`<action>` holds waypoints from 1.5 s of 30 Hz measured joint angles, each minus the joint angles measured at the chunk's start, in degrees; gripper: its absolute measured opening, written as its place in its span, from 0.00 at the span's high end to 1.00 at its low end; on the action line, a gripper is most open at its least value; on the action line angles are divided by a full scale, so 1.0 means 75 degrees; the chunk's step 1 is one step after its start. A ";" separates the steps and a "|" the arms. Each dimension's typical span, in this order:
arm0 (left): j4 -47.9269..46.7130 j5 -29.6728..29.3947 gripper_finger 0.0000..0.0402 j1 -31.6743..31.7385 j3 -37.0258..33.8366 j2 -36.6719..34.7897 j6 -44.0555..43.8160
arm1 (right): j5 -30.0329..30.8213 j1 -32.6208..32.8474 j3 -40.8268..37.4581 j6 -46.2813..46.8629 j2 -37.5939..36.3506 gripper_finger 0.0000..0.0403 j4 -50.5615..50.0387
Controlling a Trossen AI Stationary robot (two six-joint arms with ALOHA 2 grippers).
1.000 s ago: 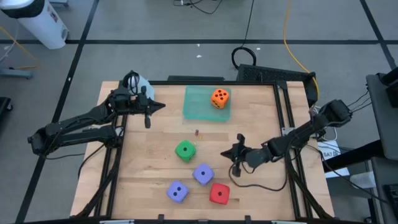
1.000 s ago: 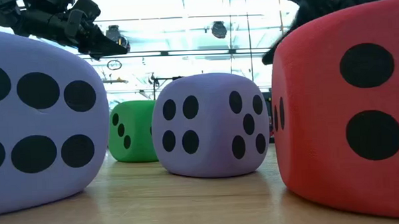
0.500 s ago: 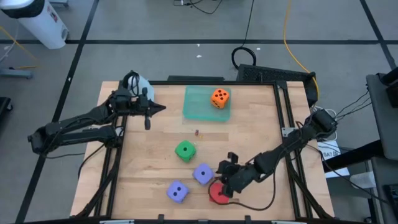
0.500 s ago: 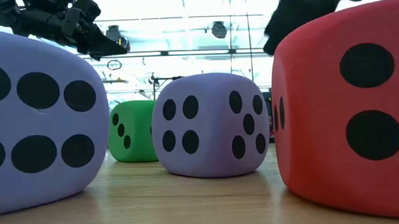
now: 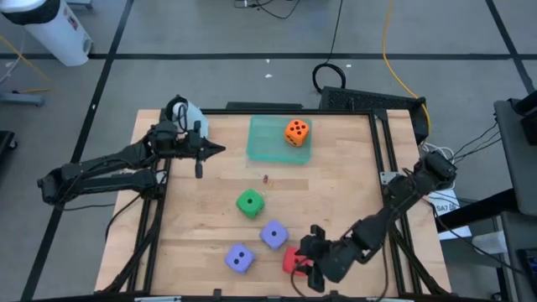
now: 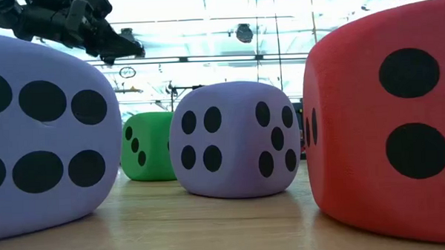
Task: Pick & Place Dice
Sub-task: Put the big red dice into the bin
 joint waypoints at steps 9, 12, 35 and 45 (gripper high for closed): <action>-0.0678 0.0000 0.99 -0.0225 0.0000 0.0001 0.0290 | 0.0115 0.0430 0.0366 0.1884 -0.0001 0.58 -0.1436; -0.0852 -0.0002 0.99 -0.0310 0.0000 0.0003 0.0293 | 0.0040 0.0417 0.0380 0.2000 0.0206 0.62 -0.1433; -0.0508 -0.0004 0.99 -0.0579 0.0000 0.0000 0.0127 | -0.0268 0.0091 0.0774 0.1577 0.0935 0.71 -0.1555; -0.0509 0.0000 0.99 -0.0579 0.0000 0.0000 0.0076 | -0.0284 -0.0085 0.0774 0.0692 0.0935 0.37 -0.1293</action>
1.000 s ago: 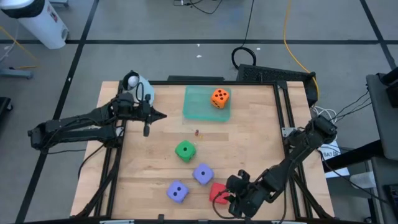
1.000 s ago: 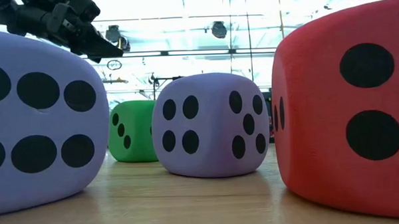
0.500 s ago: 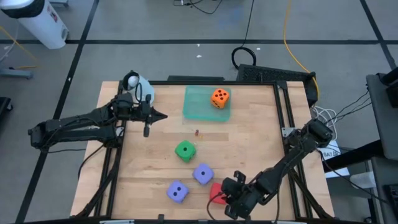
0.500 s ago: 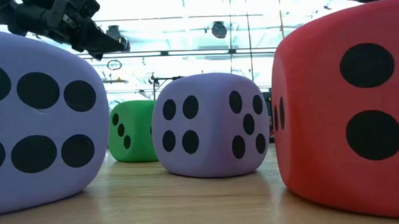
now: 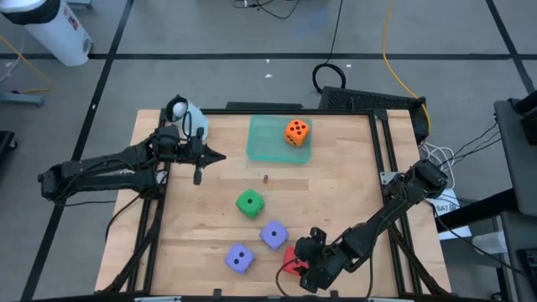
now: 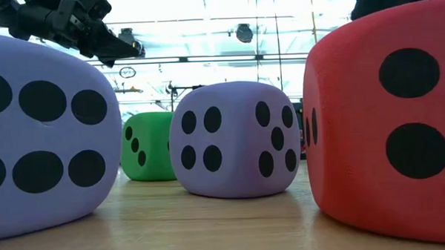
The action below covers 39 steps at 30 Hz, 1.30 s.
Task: Pick & Place Dice
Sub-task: Put the big red dice into the bin
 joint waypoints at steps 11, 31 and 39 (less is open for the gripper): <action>0.0426 -0.0005 0.99 -0.0003 0.0000 0.0000 0.0082 | -0.0092 -0.0293 -0.0003 -0.0179 0.0158 0.29 0.0133; 0.0588 -0.0005 0.99 -0.0138 0.0000 0.0000 -0.0010 | 0.0111 -0.0344 0.0035 0.0460 0.1267 0.29 -0.2344; 0.1091 0.0000 0.99 -0.0137 0.0000 -0.0001 -0.0204 | 0.0806 -0.0506 -0.0015 0.1015 0.0965 0.29 -0.3148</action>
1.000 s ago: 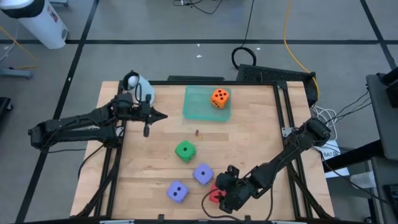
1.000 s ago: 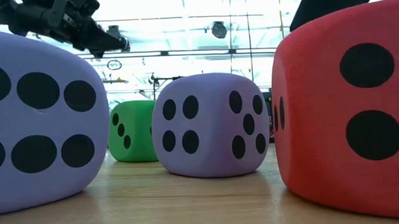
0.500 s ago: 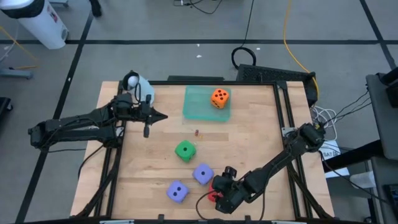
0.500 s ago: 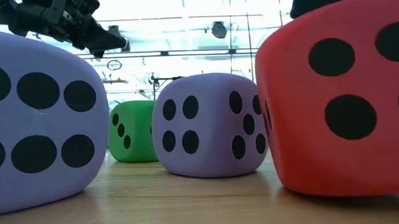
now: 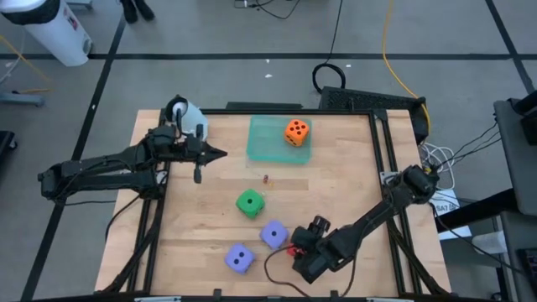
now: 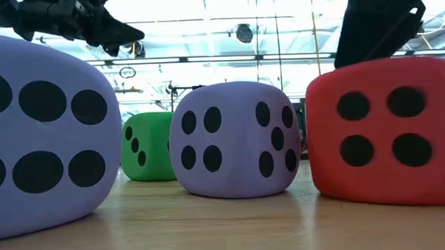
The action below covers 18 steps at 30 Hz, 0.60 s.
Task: Pick & Place Dice
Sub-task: Put the big red dice into the bin
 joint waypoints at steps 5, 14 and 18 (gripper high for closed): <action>-0.0296 0.0000 0.99 -0.0057 0.0000 0.0106 -0.0039 | 0.0052 -0.0003 0.0000 -0.0009 -0.0001 0.29 -0.0016; -0.0634 0.0003 0.99 -0.0476 0.0000 0.0101 -0.0015 | -0.0150 -0.0019 0.0000 -0.0404 -0.0008 0.29 0.0390; -0.0603 0.0000 0.99 -0.0619 0.0000 0.0102 0.0069 | -0.0180 -0.0039 0.0000 -0.0611 -0.0334 0.28 0.0710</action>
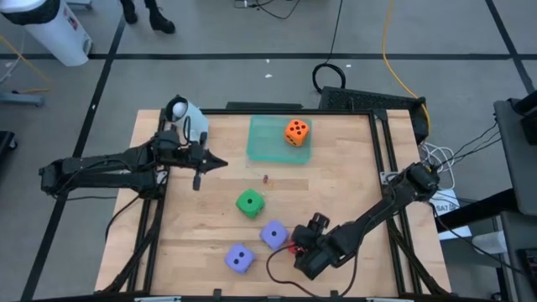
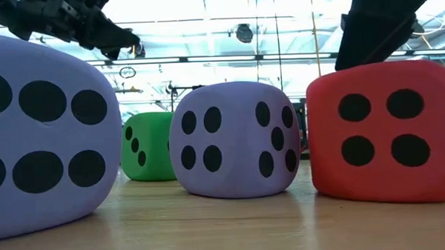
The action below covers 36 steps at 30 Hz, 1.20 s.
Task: Pick & Place Dice
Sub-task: Put the big red dice into the bin
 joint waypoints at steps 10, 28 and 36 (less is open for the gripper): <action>-0.0067 -0.0002 0.99 -0.0182 0.0000 -0.0002 -0.0024 | 0.0164 -0.0108 -0.0026 -0.0852 -0.1296 0.24 0.0477; 0.0263 -0.0219 0.99 -0.0214 0.0000 0.0000 0.0567 | -0.0822 -0.0355 0.0739 -0.0913 -0.0931 0.27 -0.0468; 0.0366 -0.0469 0.99 -0.0214 0.0000 0.0000 0.0569 | -0.1516 -0.0518 0.0749 -0.0730 -0.0523 0.27 -0.0834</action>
